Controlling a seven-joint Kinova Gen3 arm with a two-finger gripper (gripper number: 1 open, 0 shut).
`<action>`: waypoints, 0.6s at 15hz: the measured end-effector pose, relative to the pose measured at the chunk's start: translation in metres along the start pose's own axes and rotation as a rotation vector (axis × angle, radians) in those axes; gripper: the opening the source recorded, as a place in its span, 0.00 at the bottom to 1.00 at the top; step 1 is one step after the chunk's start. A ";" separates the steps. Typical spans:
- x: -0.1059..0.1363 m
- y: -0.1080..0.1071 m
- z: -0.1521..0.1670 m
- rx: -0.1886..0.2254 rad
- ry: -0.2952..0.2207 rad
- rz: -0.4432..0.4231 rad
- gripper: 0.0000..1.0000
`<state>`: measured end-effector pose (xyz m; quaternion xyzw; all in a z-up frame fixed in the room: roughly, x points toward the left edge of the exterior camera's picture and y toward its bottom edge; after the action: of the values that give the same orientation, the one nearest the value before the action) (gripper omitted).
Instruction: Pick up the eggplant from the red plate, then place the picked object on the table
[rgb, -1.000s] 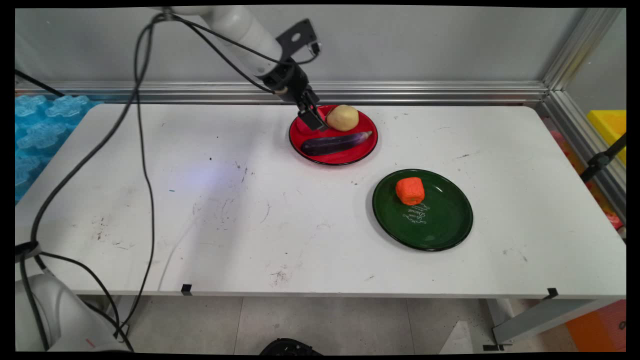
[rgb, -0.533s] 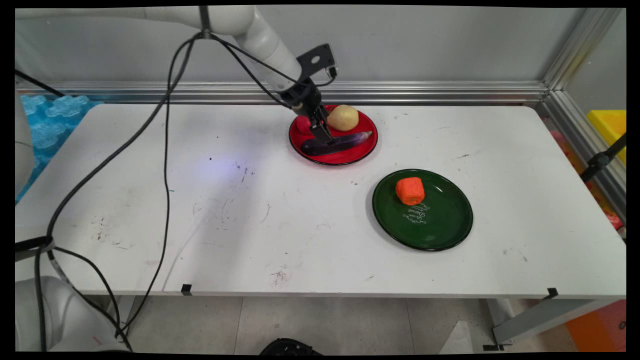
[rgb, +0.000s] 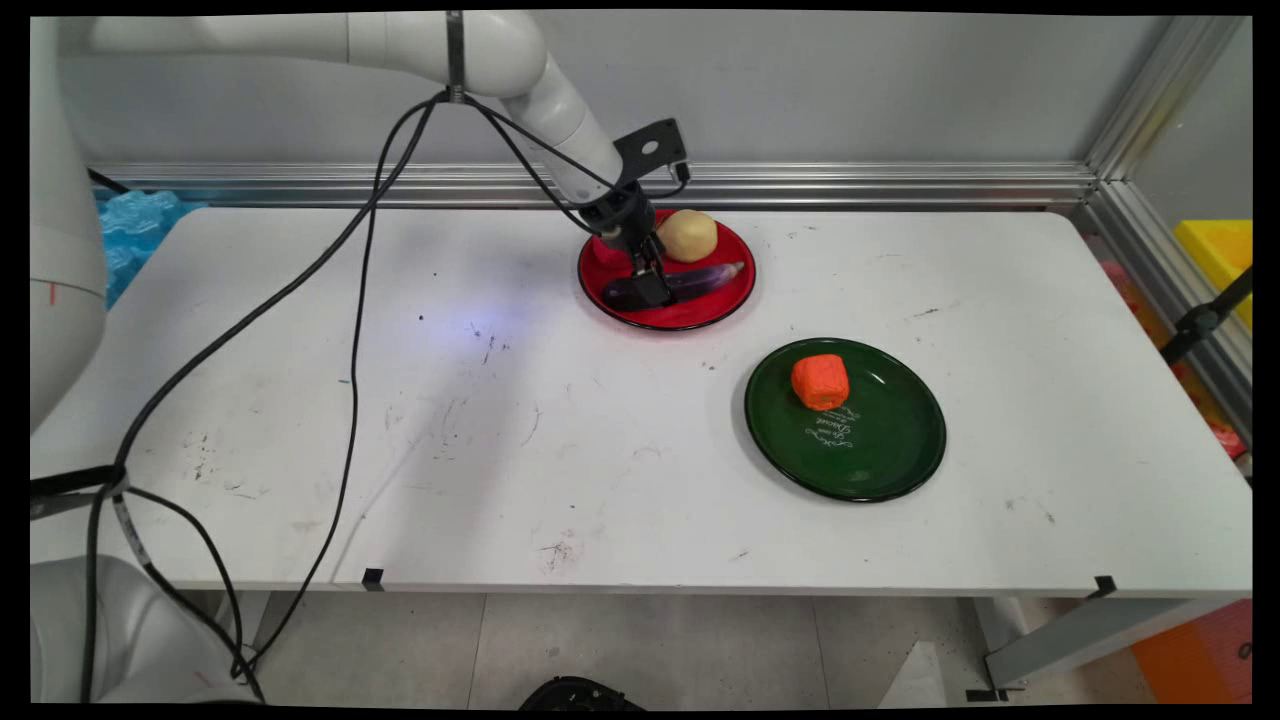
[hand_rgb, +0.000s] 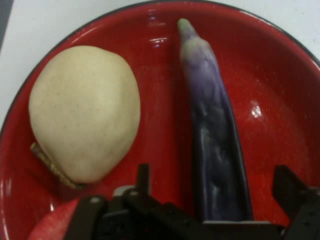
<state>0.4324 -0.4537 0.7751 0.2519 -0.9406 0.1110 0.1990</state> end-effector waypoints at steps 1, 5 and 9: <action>0.001 -0.001 0.003 -0.003 -0.002 0.001 0.00; 0.003 -0.003 0.007 -0.011 -0.007 0.009 0.00; 0.008 -0.004 -0.002 -0.018 -0.007 0.022 0.00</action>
<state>0.4290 -0.4601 0.7811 0.2399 -0.9450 0.1039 0.1967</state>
